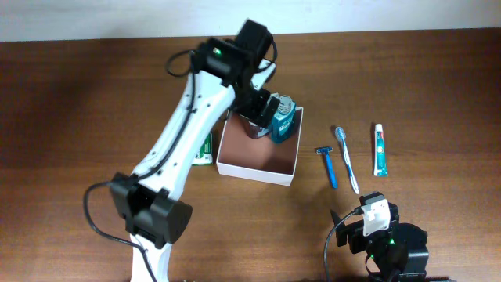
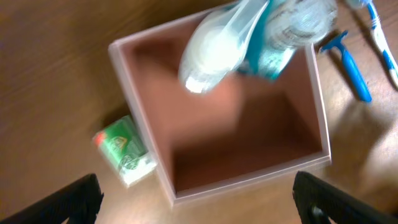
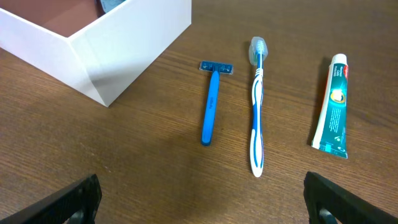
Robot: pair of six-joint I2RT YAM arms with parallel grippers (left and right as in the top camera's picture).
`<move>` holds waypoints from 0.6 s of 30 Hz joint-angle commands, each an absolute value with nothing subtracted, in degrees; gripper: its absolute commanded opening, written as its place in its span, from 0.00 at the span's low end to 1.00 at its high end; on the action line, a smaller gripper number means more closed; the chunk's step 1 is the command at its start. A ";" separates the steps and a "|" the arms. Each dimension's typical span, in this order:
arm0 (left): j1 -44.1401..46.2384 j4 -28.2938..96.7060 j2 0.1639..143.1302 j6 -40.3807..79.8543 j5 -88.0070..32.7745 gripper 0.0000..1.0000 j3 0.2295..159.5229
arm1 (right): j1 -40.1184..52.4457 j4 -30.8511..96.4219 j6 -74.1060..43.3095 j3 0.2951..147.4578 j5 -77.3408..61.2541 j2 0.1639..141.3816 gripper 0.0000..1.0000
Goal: Pack container
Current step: 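Place the pump bottle in the box beside the mouthwash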
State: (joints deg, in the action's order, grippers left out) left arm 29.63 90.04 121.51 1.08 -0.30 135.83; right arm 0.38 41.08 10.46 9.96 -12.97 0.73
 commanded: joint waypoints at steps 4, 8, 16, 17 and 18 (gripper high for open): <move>26.59 96.71 116.66 3.46 4.36 0.99 146.06 | -0.01 40.91 10.04 9.63 -12.88 0.21 0.99; 22.52 96.71 104.90 3.66 5.19 0.99 141.97 | -0.01 40.91 10.04 9.63 -12.88 0.21 0.99; 4.99 96.71 82.98 5.17 10.74 0.99 128.14 | -0.03 40.88 10.04 9.63 -12.88 0.21 0.99; 2.81 96.68 81.28 5.17 10.76 0.99 126.45 | -0.01 40.88 10.04 9.63 -12.88 0.21 0.99; 1.32 96.68 80.18 5.17 10.76 0.99 125.25 | -0.01 40.91 10.04 9.63 -12.88 0.21 0.99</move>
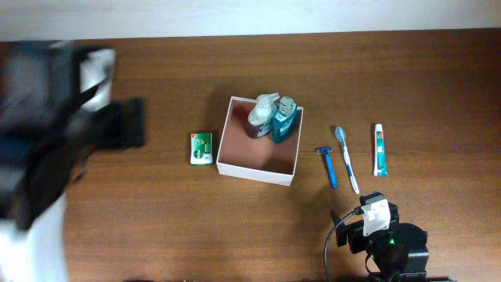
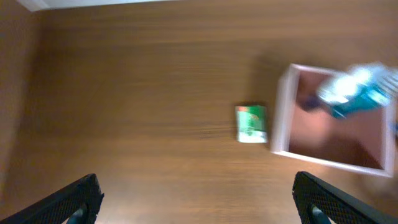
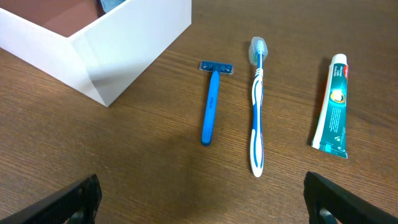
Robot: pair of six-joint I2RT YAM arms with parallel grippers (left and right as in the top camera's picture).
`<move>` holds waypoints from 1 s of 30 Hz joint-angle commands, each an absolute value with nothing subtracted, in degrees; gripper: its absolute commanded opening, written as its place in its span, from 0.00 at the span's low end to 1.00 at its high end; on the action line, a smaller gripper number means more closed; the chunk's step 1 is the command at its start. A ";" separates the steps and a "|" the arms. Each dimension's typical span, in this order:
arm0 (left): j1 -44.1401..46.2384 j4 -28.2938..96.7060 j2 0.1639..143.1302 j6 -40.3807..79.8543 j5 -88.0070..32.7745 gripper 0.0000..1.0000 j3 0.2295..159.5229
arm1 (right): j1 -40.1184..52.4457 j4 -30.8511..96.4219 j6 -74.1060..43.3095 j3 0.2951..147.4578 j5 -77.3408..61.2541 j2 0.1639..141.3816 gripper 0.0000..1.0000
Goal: Pack container
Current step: 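Place the pump bottle in the box beside the mouthwash, then grasp the green Dettol soap bar with the left gripper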
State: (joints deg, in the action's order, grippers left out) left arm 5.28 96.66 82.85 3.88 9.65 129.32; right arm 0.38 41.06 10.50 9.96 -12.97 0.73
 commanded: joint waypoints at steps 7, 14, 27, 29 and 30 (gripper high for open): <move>-2.31 96.66 77.54 5.17 9.93 0.99 118.54 | -0.01 40.91 10.04 9.63 -12.88 0.21 0.98; -2.31 91.88 79.24 5.15 4.69 0.99 108.68 | -0.01 40.88 10.04 9.63 -12.86 0.21 0.99; 0.75 66.52 95.81 4.71 -7.14 0.92 87.90 | -0.01 40.91 10.04 9.63 -12.88 0.21 0.99; 3.55 63.75 101.30 4.64 -7.11 0.90 87.90 | -0.03 40.91 10.04 9.63 -12.88 0.21 0.99; 6.02 62.06 105.08 4.14 -7.07 0.89 87.90 | -0.01 40.88 10.04 9.63 -12.88 0.21 0.99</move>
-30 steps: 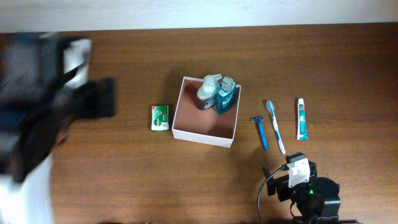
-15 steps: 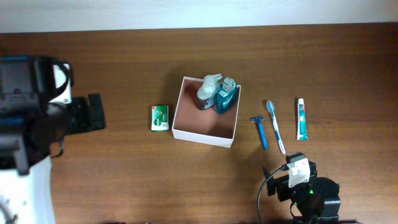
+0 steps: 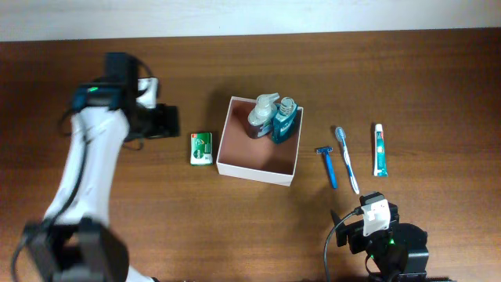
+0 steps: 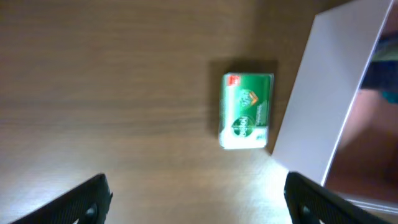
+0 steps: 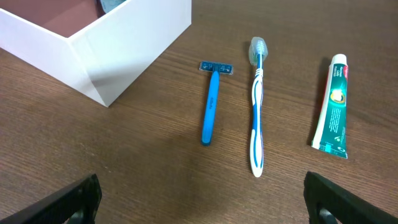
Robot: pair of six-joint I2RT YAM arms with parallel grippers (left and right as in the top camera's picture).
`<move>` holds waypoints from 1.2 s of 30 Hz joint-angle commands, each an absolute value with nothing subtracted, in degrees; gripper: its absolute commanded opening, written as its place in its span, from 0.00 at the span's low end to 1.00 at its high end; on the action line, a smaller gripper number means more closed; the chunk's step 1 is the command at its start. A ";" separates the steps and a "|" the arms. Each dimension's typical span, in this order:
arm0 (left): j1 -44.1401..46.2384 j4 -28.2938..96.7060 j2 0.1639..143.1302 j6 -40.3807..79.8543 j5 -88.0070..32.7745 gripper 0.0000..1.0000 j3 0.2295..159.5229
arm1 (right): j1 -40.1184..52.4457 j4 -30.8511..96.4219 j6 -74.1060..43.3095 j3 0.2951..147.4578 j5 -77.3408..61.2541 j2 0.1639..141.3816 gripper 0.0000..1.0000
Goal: Pack container
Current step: 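Grasp the green Dettol soap bar with the left gripper, then lower the soap bar into the box and open the left gripper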
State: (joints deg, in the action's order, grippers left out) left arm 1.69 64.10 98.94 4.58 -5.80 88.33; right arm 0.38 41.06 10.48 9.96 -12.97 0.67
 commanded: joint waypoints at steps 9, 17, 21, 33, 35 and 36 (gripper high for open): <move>12.32 60.69 116.57 5.37 -2.13 0.78 87.90 | -0.01 40.91 10.04 9.63 -12.88 0.21 0.99; 13.02 57.84 121.40 6.42 -2.15 0.78 87.88 | -0.01 40.91 10.04 9.63 -12.88 0.21 0.99; 13.10 57.58 123.07 6.44 -2.20 0.78 87.88 | -0.01 40.91 10.04 9.63 -12.88 0.21 0.99; 12.64 59.70 123.63 6.85 -3.27 0.48 88.62 | -0.03 40.91 10.04 9.63 -12.88 0.21 0.99; 12.03 62.92 123.48 6.81 -3.20 0.43 91.00 | -0.01 40.88 10.04 9.63 -12.88 0.21 0.99; 11.79 64.66 123.31 6.79 -3.22 0.40 92.44 | -0.03 40.88 10.04 9.63 -12.88 0.21 0.99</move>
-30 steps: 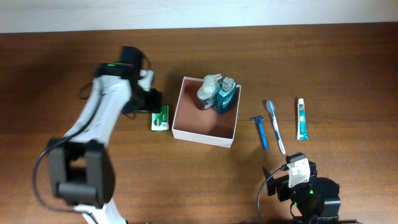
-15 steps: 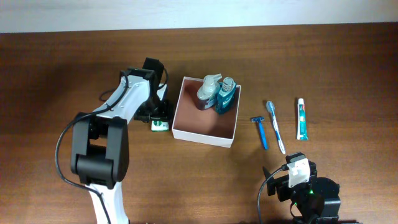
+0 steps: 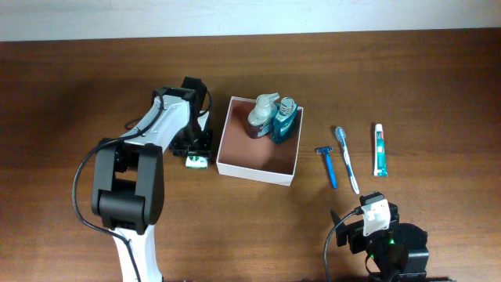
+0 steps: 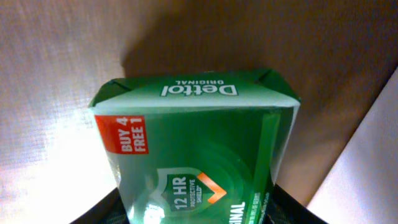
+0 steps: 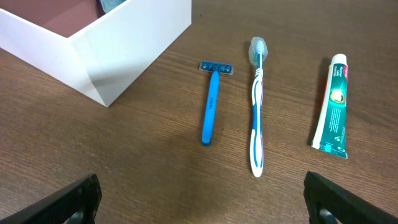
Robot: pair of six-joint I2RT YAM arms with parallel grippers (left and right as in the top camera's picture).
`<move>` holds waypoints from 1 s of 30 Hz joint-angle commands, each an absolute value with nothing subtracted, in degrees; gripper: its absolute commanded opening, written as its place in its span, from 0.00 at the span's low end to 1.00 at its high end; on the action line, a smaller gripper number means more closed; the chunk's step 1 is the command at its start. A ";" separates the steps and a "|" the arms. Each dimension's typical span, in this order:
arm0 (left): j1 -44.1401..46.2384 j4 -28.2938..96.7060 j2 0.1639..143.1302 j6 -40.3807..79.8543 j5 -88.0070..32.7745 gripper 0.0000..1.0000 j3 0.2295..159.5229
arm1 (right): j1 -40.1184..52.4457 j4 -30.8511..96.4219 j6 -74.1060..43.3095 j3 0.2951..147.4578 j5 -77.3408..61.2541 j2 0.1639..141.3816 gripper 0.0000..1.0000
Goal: Pack container
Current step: 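Lower the soap bar into the box and open the left gripper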
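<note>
A green Dettol soap box [image 4: 199, 149] lies on the table just left of the white container [image 3: 257, 174]. My left gripper [image 3: 196, 146] is down over it, open, with a dark finger on each side of the box; whether they touch it is unclear. Inside the container, at its far end, stand a clear pump bottle [image 3: 261, 116] and a teal bottle [image 3: 285, 122]. To its right lie a blue razor [image 5: 210, 109], a toothbrush [image 5: 257, 112] and a toothpaste tube [image 5: 333, 106]. My right gripper [image 5: 202, 208] stays open near the front edge.
The container's white corner [image 5: 124, 43] shows at the upper left of the right wrist view. The left arm reaches in from the front left across the brown wooden table [image 3: 423, 70]. The right arm's base [image 3: 387, 247] sits at the front right.
My left gripper was left of the soap box and above the table. It is now lowered onto the box, whose green top fills the wrist view. The right arm is unchanged.
At first my left gripper was open over the container's far end beside the two bottles. Then it had swung far to the left, with the bottles standing in the container. It then looked down on the soap box and now straddles it.
</note>
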State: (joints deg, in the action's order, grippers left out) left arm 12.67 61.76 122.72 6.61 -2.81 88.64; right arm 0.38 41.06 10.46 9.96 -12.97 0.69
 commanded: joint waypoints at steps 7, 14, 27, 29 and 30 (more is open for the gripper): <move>12.27 81.01 120.70 6.20 -3.22 0.19 111.22 | -0.01 40.91 10.04 9.63 -12.88 0.21 0.99; 18.31 85.10 117.54 6.28 -3.95 0.21 118.24 | -0.03 40.91 10.04 9.63 -12.86 0.21 0.99; 25.82 72.64 118.39 14.57 -3.62 0.36 107.90 | -0.01 40.91 10.04 9.63 -12.88 0.21 0.99; 25.82 71.64 118.39 14.57 -3.62 0.43 106.54 | -0.03 40.91 10.04 9.63 -12.88 0.21 0.99; 25.82 71.11 118.39 14.57 -3.62 0.47 106.08 | -0.03 40.88 10.04 9.63 -12.88 0.21 0.99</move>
State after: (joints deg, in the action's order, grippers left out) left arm 25.91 72.27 118.61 13.15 -3.22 107.79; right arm 0.38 41.06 10.46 9.96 -12.97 0.64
